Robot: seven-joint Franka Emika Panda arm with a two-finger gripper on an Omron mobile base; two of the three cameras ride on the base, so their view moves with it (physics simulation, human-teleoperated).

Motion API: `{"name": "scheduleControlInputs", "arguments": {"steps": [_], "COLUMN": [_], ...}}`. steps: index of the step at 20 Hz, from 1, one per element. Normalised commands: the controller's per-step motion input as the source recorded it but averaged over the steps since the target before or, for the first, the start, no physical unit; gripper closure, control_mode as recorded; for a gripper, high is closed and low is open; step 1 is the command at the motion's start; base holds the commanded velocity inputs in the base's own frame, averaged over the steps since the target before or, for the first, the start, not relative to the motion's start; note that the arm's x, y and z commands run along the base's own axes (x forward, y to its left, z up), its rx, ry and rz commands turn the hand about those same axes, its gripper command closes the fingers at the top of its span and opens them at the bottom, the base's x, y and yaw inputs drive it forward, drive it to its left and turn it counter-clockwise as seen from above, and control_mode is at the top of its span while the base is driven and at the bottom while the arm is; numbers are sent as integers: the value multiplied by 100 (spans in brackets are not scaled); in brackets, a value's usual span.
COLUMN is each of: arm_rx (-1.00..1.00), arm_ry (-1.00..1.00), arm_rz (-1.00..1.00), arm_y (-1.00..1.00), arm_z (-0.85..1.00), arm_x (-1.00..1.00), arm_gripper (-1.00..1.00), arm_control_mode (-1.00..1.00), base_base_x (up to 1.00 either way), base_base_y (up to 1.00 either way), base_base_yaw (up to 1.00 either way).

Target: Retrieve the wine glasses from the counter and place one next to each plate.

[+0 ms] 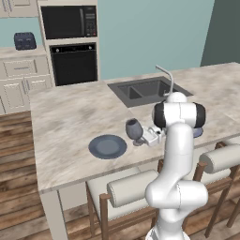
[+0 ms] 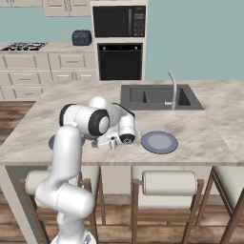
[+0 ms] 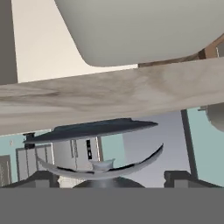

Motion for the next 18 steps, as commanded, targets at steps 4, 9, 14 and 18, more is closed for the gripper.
{"name": "scheduleControlInputs", "arguments": {"steps": [4, 9, 14, 18], "arm_rx": [0, 0, 3, 3], "arm_ry": [0, -2, -12, -41], "arm_rz": [0, 0, 0, 0], "arm_y": [-51, -71, -79, -27], "arm_z": [0, -7, 2, 81], "arm_x": [-7, -2, -10, -46], "arm_gripper": [-100, -100, -100, -100], "arm_control_mode": [-100, -100, -100, -100], "base_base_x": [0, 0, 0, 0], "base_base_y": [0, 0, 0, 0], "base_base_yaw": [0, 0, 0, 0]}}
